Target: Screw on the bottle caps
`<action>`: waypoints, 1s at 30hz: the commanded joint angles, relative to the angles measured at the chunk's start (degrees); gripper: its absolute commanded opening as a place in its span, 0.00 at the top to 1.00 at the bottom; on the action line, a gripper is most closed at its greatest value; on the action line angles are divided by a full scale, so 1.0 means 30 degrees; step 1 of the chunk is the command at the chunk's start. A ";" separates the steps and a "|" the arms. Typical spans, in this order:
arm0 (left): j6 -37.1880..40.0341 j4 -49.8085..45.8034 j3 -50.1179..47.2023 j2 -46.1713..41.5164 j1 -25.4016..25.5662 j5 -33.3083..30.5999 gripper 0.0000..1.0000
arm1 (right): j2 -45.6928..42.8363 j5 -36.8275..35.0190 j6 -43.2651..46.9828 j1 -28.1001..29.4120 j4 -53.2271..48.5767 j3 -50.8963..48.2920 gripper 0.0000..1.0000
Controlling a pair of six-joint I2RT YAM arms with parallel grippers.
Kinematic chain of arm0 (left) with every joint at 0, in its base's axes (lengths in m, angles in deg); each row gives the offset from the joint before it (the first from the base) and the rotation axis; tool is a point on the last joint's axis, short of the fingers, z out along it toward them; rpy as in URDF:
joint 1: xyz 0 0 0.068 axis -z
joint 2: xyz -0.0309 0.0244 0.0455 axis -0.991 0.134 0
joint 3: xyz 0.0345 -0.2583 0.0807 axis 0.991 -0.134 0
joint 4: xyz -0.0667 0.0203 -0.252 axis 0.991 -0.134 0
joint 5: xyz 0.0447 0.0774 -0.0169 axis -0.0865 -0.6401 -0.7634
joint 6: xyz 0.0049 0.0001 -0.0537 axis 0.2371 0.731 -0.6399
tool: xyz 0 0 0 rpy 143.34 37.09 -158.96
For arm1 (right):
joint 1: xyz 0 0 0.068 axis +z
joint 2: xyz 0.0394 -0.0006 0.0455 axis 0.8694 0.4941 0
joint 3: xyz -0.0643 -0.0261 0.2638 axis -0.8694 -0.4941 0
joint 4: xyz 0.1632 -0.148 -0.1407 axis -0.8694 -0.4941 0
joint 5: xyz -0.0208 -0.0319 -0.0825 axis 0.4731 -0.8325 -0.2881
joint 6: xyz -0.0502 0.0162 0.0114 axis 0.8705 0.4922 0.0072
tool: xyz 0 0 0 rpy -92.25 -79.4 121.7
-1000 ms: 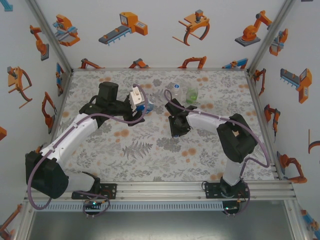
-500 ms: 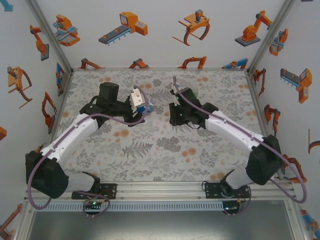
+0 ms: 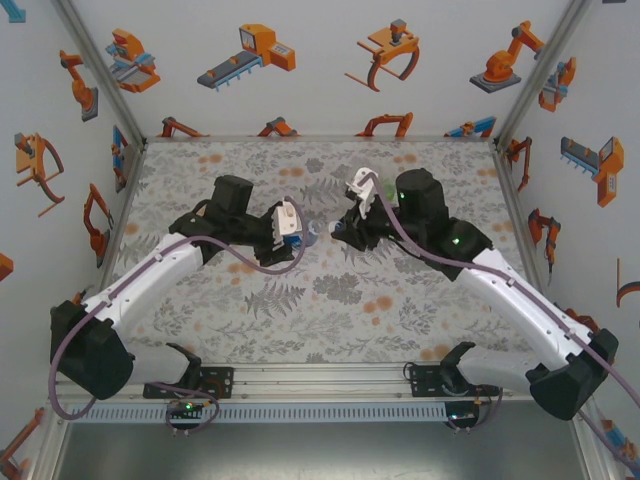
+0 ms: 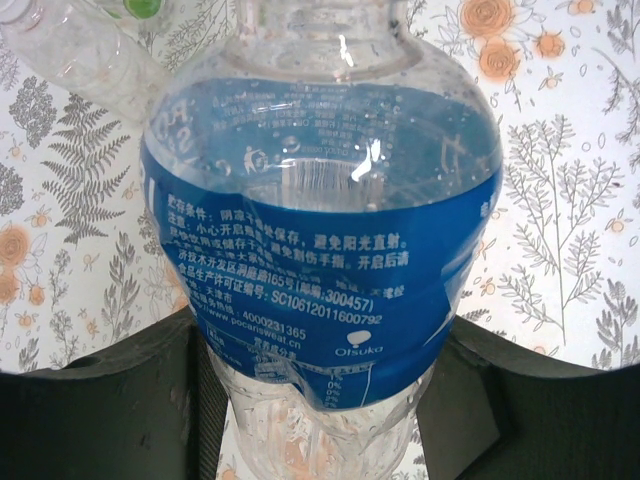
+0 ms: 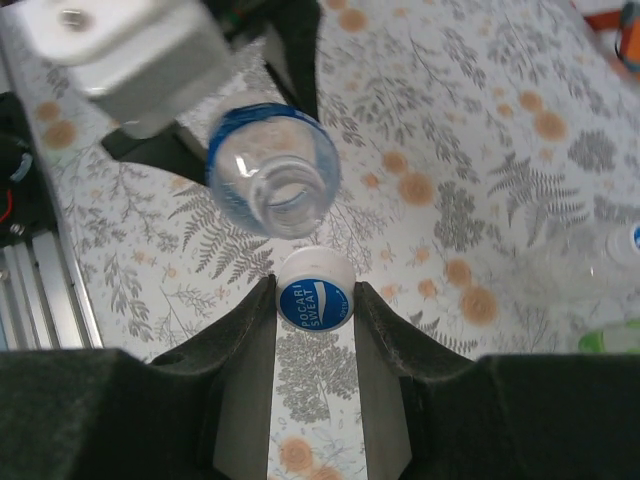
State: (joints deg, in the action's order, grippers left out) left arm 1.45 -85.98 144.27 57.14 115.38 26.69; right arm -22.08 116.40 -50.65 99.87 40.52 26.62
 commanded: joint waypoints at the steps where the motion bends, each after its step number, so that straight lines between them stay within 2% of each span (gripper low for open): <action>1: 0.1335 -0.0719 -0.0166 -0.0657 0.0161 0.0487 1.00 | -0.0202 0.2987 0.3767 0.0081 -0.0121 0.0271 0.91; 7: 0.2113 -0.1449 -0.0071 -0.0702 0.0482 0.1374 1.00 | -0.0104 0.4215 0.6822 0.0249 -0.0963 0.0614 0.91; 17: 0.2207 -0.1771 0.0045 -0.0860 0.0706 0.2165 1.00 | 0.0731 0.4546 0.7040 0.0344 -0.0933 0.1038 0.92; 30: 0.2169 -0.1805 0.0137 -0.0976 0.0852 0.2626 1.00 | 0.2128 0.5785 0.9088 0.0374 -0.3638 0.2230 0.92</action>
State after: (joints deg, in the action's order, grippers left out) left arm 6.55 -91.53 144.25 56.24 117.41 30.60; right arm -17.29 131.83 -27.02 100.66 33.29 31.28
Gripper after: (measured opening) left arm 0.588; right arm 0.337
